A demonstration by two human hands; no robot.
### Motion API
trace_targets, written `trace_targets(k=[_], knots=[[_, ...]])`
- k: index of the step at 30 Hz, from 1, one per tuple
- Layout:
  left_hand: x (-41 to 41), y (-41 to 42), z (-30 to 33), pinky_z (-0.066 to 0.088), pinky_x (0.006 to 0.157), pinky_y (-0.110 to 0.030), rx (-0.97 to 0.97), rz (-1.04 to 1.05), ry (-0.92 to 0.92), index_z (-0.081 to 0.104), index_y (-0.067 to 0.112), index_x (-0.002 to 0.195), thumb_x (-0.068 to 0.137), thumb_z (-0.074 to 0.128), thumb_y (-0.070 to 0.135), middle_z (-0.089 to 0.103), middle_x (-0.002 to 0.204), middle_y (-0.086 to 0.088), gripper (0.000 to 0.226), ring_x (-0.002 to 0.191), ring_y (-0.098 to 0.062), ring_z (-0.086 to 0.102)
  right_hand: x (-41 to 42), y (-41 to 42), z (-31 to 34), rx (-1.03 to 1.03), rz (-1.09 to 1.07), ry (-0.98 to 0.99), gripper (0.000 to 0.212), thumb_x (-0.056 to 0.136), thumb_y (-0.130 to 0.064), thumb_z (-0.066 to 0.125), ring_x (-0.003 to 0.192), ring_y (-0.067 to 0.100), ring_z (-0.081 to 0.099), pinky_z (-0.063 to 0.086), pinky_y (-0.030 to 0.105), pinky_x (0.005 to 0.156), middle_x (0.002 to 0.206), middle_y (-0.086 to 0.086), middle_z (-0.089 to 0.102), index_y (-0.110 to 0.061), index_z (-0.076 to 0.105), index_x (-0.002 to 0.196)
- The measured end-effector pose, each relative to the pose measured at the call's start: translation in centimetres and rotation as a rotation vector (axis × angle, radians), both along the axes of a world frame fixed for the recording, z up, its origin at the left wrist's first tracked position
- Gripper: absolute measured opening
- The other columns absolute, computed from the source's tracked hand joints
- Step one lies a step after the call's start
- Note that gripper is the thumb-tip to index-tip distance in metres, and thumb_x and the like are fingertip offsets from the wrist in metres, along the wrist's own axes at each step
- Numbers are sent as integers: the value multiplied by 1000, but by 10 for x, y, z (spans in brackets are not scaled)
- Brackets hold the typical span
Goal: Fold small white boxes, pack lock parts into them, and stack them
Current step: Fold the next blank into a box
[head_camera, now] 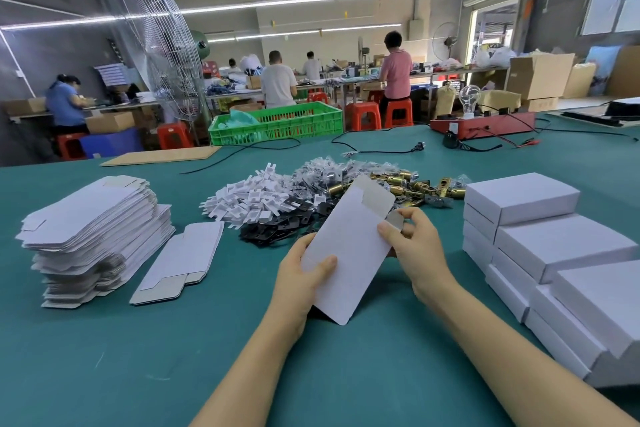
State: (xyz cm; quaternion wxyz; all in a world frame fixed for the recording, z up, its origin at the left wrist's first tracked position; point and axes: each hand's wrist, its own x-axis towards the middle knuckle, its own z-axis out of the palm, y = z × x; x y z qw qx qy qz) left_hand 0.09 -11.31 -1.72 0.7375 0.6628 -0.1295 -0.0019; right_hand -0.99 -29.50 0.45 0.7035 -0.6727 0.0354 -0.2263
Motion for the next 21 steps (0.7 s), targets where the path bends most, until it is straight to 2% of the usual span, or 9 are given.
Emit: trace_targets(k=[2,4,5,7,9,11,14,17,21], knots=[[0,-1,-1,55,69,-24,-21,12,-19,64,24,111,72,72,25,74,104,4,39,90,-14,70,-1,1,7,-195,-121,-28,27,85,-10,69,87,16,56,45,16,65,99,-1,62,-20,50,102],[-1,-2,-1,55,69,-25,-29,29,-37,64,26,111,75,71,27,73,104,6,37,90,-12,69,-3,-2,21,-441,-286,-103,36,79,-8,72,89,16,51,43,21,73,101,2,55,-16,51,107],[-1,-3,-1,55,72,-25,-28,41,-43,64,28,111,77,70,29,73,105,7,35,92,-12,69,-5,-4,29,-538,-322,-159,34,78,-6,71,87,17,51,42,20,74,98,4,55,-13,53,106],[-1,-7,0,54,75,-24,-36,61,-46,65,31,111,88,69,32,72,109,9,24,97,-9,68,-9,-9,47,-654,-258,-218,24,79,-1,69,80,17,55,42,13,69,90,6,61,-10,59,99],[-1,-12,1,52,75,-18,-52,65,-45,66,32,111,98,59,27,72,110,12,15,98,-5,67,-13,-12,60,-729,-152,-181,17,81,-3,68,78,18,60,46,15,70,85,6,65,-8,63,96],[-2,-15,2,51,75,-15,-70,61,-40,65,31,111,100,53,23,72,110,14,18,98,-1,66,-16,-14,67,-817,-114,-132,16,82,-6,68,78,18,61,49,24,74,84,4,65,-7,64,97],[-5,-17,5,50,73,-12,-72,55,-63,66,31,109,101,52,21,73,106,19,19,96,3,66,-19,-17,74,-885,-47,-30,19,82,-15,70,80,17,58,46,26,73,88,3,63,-10,60,97],[-7,-20,6,49,73,-11,-59,62,-93,65,31,108,101,51,20,73,102,22,19,94,5,66,-21,-19,78,-873,27,103,26,80,-23,75,83,18,57,46,30,74,89,1,60,-12,56,94],[-11,-22,9,48,78,-11,-38,79,-137,64,30,108,100,52,20,71,103,25,18,98,6,64,-23,-19,84,-860,36,121,26,77,-23,78,77,16,54,43,28,68,84,0,59,-10,59,89]])
